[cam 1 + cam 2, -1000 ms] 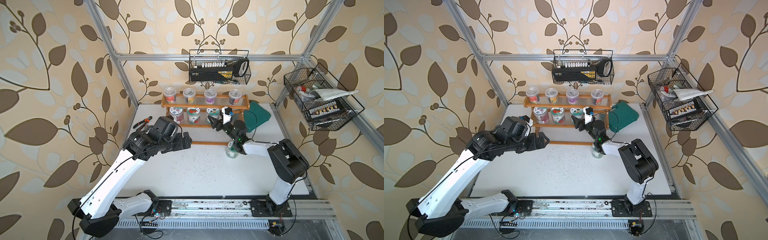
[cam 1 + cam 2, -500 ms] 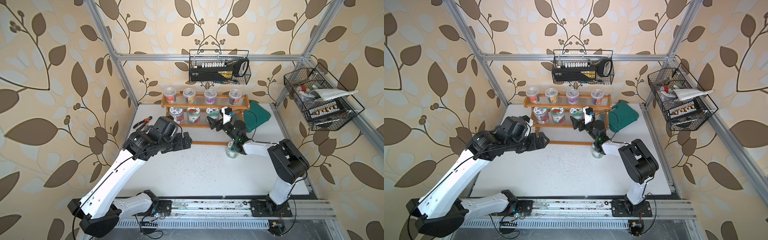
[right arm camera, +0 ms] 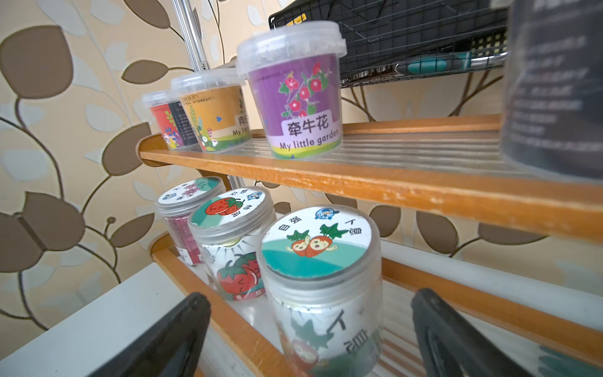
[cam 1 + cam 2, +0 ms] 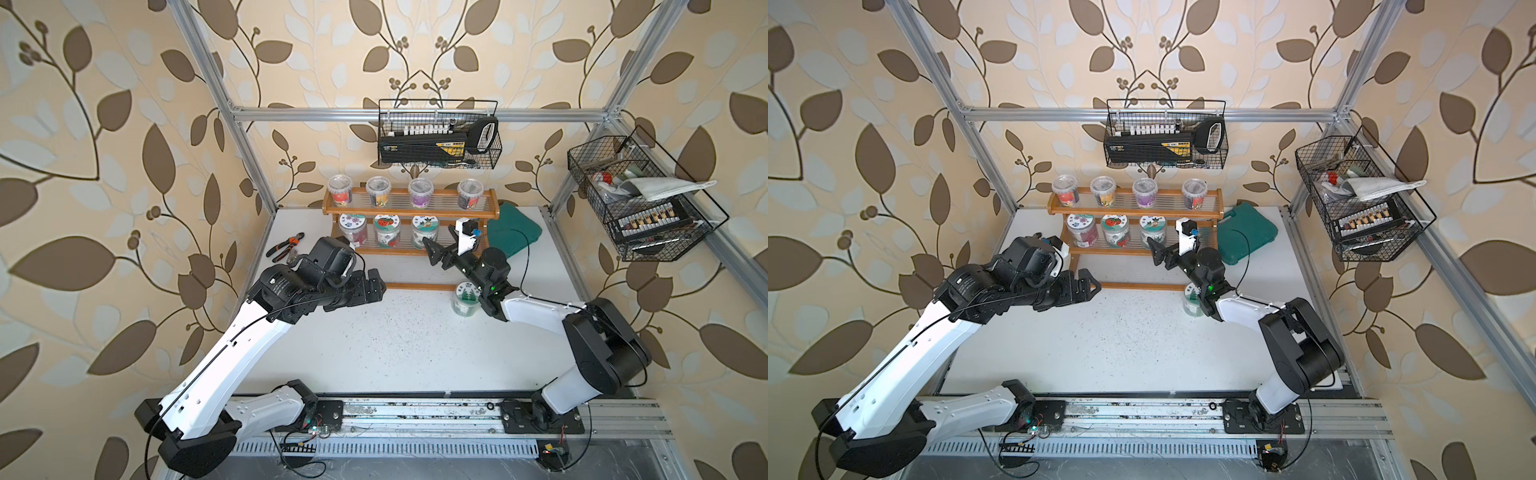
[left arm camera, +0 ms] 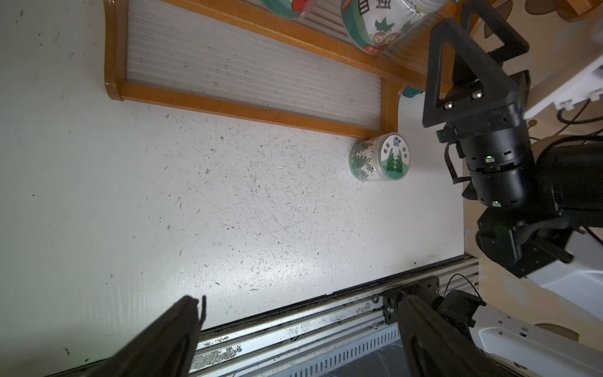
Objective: Place the seed container on the shelf
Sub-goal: Place the seed jar on the shelf, then pick up the seed jar at the center of the board.
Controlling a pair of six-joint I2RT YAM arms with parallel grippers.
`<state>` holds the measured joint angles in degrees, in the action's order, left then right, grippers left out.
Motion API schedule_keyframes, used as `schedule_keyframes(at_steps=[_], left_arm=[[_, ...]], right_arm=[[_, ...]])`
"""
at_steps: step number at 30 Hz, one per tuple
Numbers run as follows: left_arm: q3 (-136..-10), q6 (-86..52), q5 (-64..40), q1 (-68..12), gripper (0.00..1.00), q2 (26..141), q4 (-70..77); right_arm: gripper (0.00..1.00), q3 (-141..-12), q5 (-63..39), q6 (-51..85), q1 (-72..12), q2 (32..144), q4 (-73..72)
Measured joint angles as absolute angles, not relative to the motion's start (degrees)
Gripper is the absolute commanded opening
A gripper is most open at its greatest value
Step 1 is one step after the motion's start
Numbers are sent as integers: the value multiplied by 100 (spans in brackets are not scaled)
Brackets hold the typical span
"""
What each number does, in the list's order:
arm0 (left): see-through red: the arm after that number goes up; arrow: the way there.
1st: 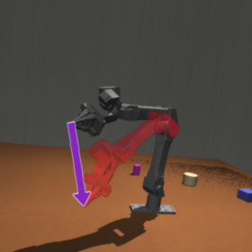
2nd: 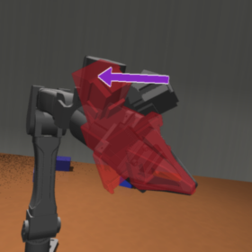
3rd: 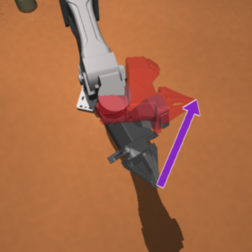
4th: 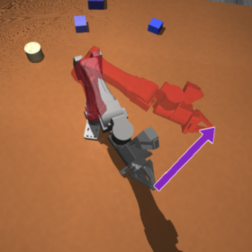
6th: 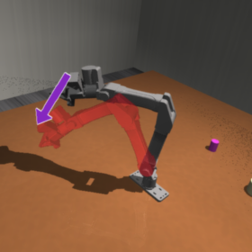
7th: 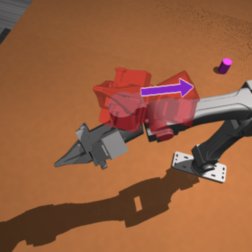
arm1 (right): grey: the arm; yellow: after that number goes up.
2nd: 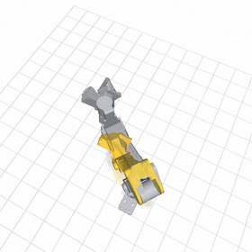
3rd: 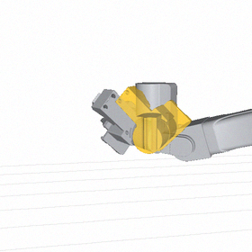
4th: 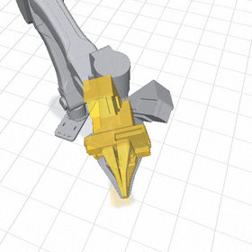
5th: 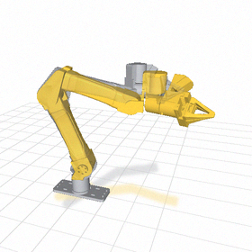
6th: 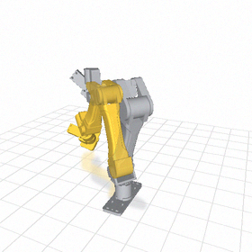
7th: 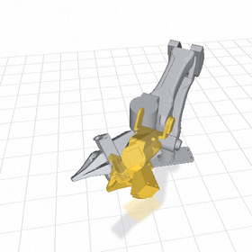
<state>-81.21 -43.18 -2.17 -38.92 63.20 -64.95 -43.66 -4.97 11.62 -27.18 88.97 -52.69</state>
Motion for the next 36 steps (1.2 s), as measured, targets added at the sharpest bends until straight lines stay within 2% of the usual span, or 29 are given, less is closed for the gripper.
schedule_keyframes(at_steps=[7, 11, 21, 27, 36], left_arm=[[-7957, -4353, -464, -3892, 98, 6226, -6372], [-7891, -4375, -657, -3892, 98, 6226, -6270], [-7745, -4510, -1083, -4088, 98, 6519, -5690], [-7876, -4512, -908, -4801, 98, 7218, -5347], [-8510, -4368, -307, -5561, 98, 8759, -4733]], right_arm=[[99, -4182, -655, 1313, -2718, 7487, -4010], [98, -4300, -847, 1347, -2718, 6820, -2615], [98, -4786, -794, 1398, -2609, 6101, 775], [99, -4644, -489, 1315, -2217, 5284, 1865], [99, -4239, -314, 1044, -1092, 4473, 2716]])
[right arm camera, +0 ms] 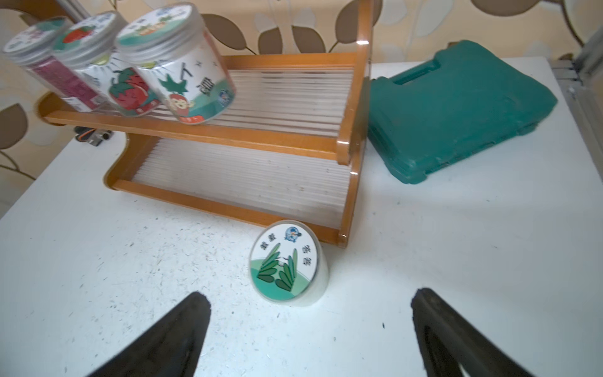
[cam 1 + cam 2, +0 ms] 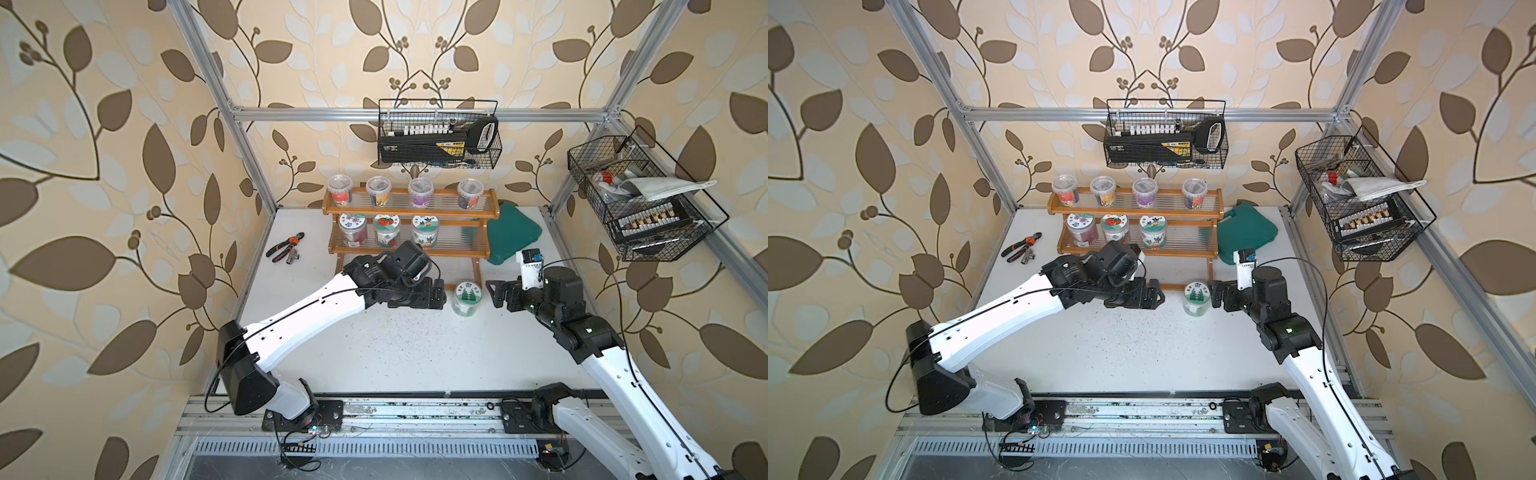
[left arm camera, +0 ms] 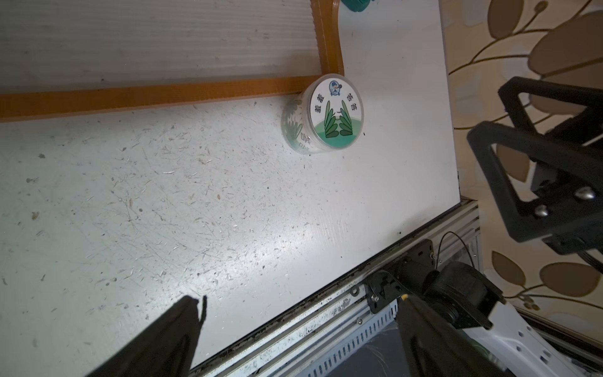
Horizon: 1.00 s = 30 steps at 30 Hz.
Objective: Place the seed container on the shelf
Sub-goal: Pick up the seed jar at the center of the board.
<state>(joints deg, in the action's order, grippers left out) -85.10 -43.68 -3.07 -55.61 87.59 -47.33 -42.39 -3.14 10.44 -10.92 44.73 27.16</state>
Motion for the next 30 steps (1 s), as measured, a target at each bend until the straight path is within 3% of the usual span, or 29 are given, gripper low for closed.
schedule_keyframes(at_steps=[9, 30], left_arm=[[-9039, -4259, 12, -5760, 98, 10020, -4300], [-10525, -3507, 148, -5900, 98, 11992, -4185]], right_arm=[[99, -4101, -141, 1201, -464, 4475, 2936], [99, -3677, 148, 1455, -318, 4007, 2720]])
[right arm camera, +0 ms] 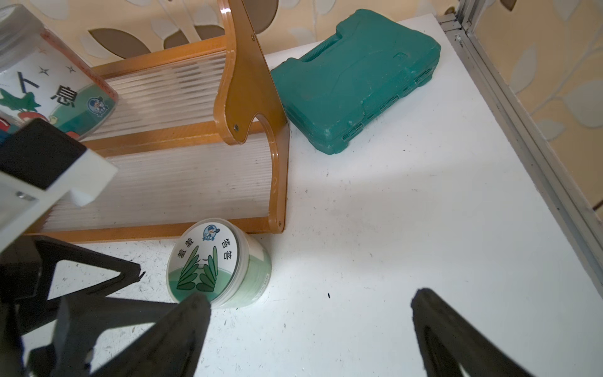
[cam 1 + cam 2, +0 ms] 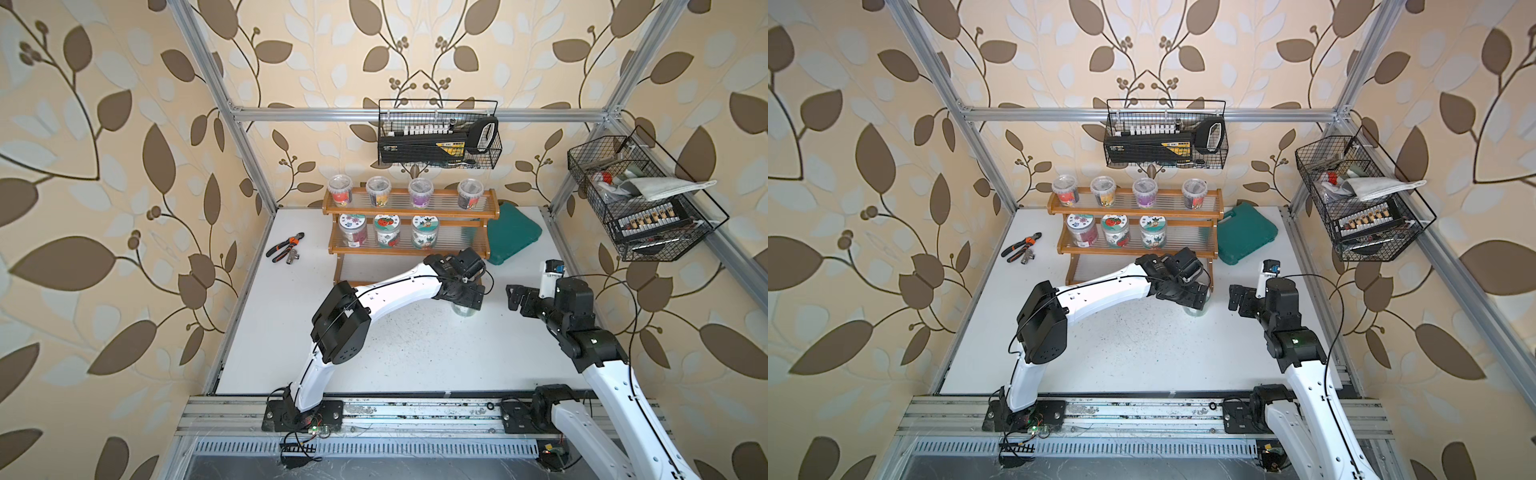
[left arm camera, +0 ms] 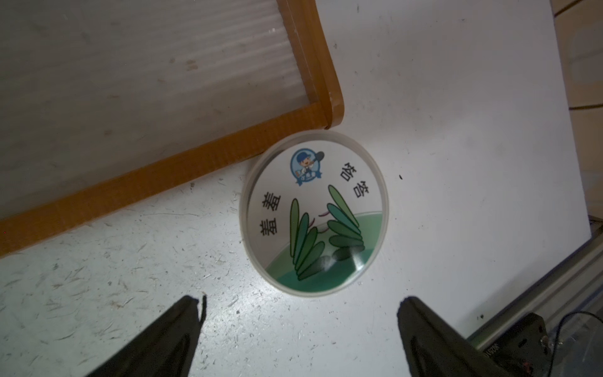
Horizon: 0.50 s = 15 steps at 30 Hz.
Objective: Place the seed container on the shelf
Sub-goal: Pick up the seed jar at the center of the board.
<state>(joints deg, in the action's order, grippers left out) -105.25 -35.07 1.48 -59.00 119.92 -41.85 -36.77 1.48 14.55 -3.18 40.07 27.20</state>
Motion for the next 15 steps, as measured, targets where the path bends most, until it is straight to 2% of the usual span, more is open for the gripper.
schedule_keyframes(at_steps=[15], left_arm=[[-11190, -3221, 296, -5933, 98, 12645, -4226]], right_arm=[[99, -3627, 64, 1435, -287, 3938, 2582]])
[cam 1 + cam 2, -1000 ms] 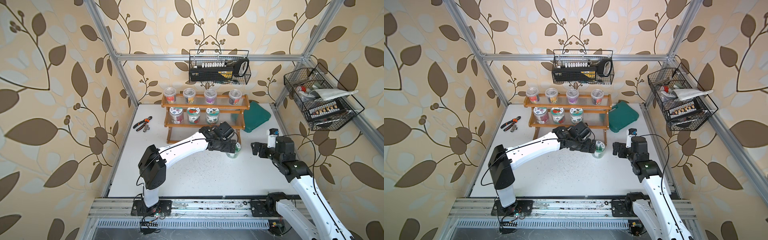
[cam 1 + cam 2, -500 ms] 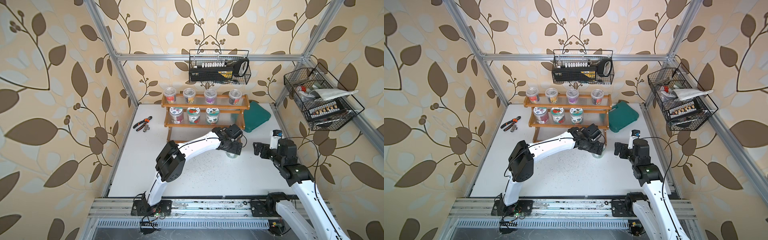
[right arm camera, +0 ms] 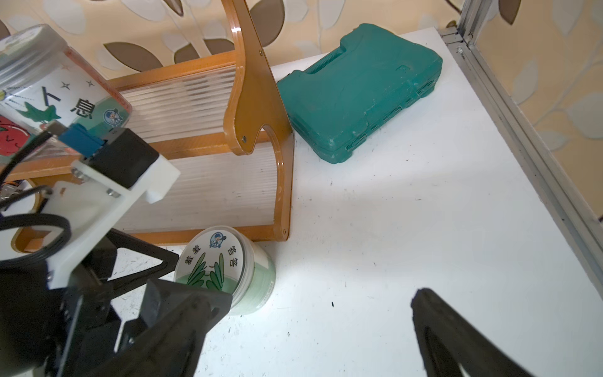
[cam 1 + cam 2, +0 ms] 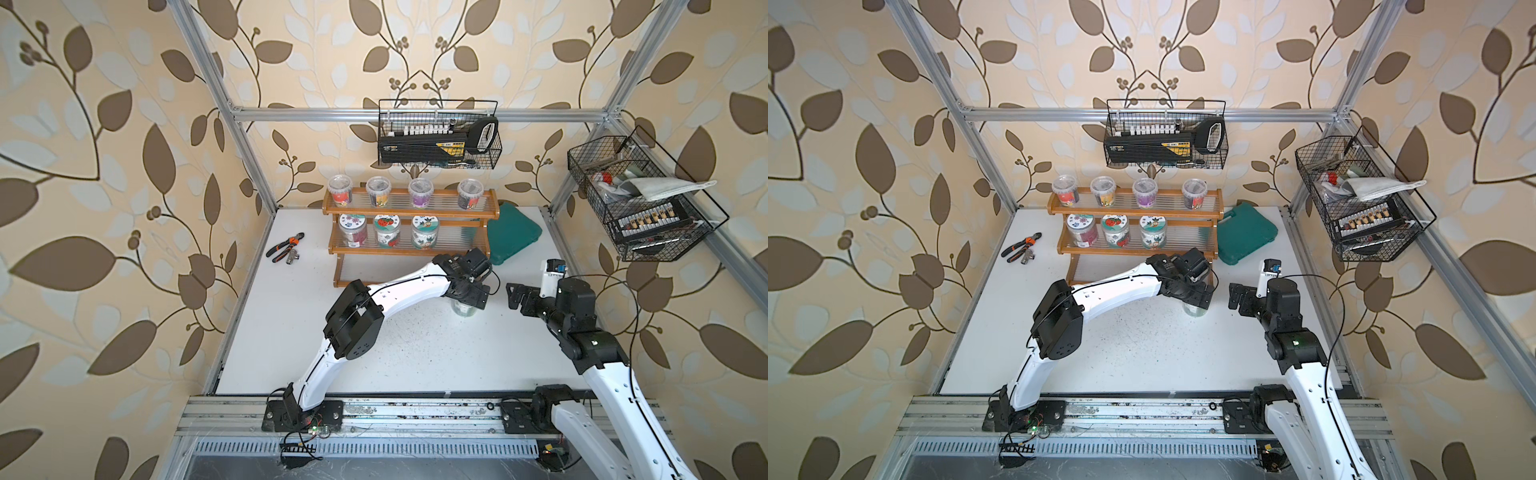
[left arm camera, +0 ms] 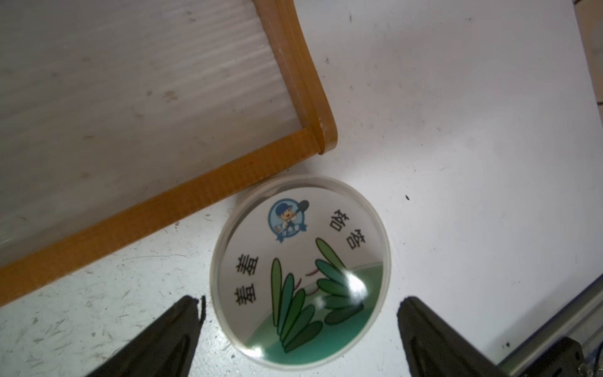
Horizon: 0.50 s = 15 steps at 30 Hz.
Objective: Place the seed container on the shelf
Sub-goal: Pick up the seed jar at the center of the board.
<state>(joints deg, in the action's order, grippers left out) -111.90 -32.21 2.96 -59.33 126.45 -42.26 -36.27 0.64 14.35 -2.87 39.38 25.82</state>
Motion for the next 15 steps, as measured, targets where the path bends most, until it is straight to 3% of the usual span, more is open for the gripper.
schedule_keyframes(at_steps=[15], left_arm=[[-11944, -3048, 607, -6023, 98, 13179, -4619]], right_arm=[[99, -3496, 64, 1439, -272, 3931, 2438]])
